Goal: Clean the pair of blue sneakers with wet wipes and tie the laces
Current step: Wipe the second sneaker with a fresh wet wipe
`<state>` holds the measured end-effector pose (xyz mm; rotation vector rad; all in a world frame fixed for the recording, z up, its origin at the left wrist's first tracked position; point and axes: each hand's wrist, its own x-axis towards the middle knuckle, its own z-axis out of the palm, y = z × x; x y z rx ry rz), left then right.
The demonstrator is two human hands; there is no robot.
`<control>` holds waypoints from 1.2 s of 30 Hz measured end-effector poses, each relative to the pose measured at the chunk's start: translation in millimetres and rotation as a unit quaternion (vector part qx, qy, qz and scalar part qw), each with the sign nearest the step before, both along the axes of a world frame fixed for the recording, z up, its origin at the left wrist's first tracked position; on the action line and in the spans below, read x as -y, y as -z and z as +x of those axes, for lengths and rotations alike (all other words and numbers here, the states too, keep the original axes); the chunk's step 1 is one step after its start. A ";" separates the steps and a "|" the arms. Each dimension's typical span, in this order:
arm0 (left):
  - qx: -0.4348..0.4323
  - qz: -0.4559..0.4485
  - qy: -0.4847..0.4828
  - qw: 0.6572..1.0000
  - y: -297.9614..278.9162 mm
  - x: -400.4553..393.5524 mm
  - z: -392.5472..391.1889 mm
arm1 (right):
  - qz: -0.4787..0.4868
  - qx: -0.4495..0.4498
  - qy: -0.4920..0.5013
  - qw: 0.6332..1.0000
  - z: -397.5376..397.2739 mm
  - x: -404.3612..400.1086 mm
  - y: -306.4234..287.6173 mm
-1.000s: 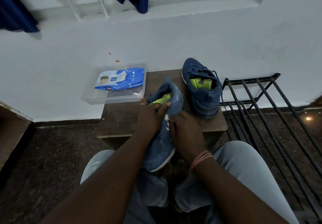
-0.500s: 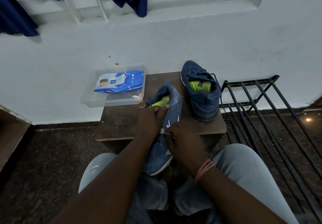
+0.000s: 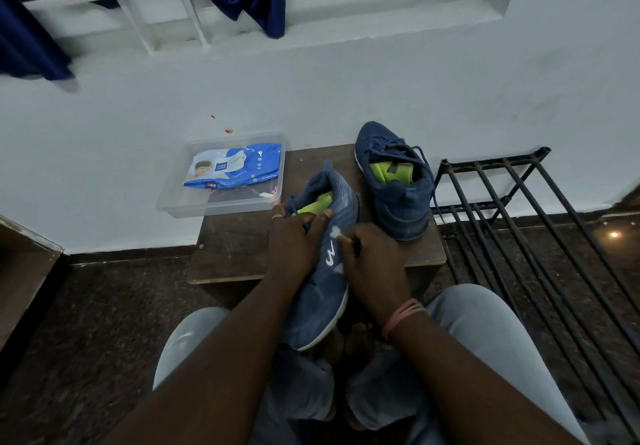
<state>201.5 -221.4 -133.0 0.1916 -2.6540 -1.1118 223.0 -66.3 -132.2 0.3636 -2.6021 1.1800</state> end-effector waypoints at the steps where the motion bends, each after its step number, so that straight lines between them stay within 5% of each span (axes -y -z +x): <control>1: -0.002 0.003 0.000 1.000 -0.6 0.5 0.2 | 0.034 -0.018 -0.042 0.998 9.7 5.1 1.5; 4: 0.014 0.013 -0.005 1.000 -3.9 -0.5 0.1 | 0.096 0.000 -0.150 0.984 31.8 5.8 5.3; 9: 0.006 0.023 -0.004 1.000 -5.0 -3.6 1.4 | 0.075 -0.019 0.020 0.997 -8.6 1.1 -10.8; 11: -0.004 0.016 0.002 1.000 -3.9 -2.8 0.6 | 0.117 -0.036 -0.040 0.992 3.4 11.7 -11.2; 14: 0.013 0.032 -0.017 0.999 2.7 1.2 -3.0 | 0.204 0.052 -0.182 0.961 32.5 15.9 -7.1; 19: 0.016 0.052 0.004 0.999 8.3 3.6 -5.1 | 0.165 -0.002 -0.032 0.986 -2.6 4.3 -15.0; 26: 0.094 0.109 -0.013 0.989 2.2 6.8 -5.4 | 0.150 0.085 -0.168 0.971 37.2 10.2 -12.2; 31: 0.050 0.086 -0.023 0.995 12.8 8.0 -7.1 | 0.119 0.155 -0.224 0.955 54.1 0.1 -11.6; 36: 0.050 0.073 -0.016 0.996 11.2 6.4 -5.8 | 0.168 0.166 -0.199 0.951 52.3 4.9 -10.1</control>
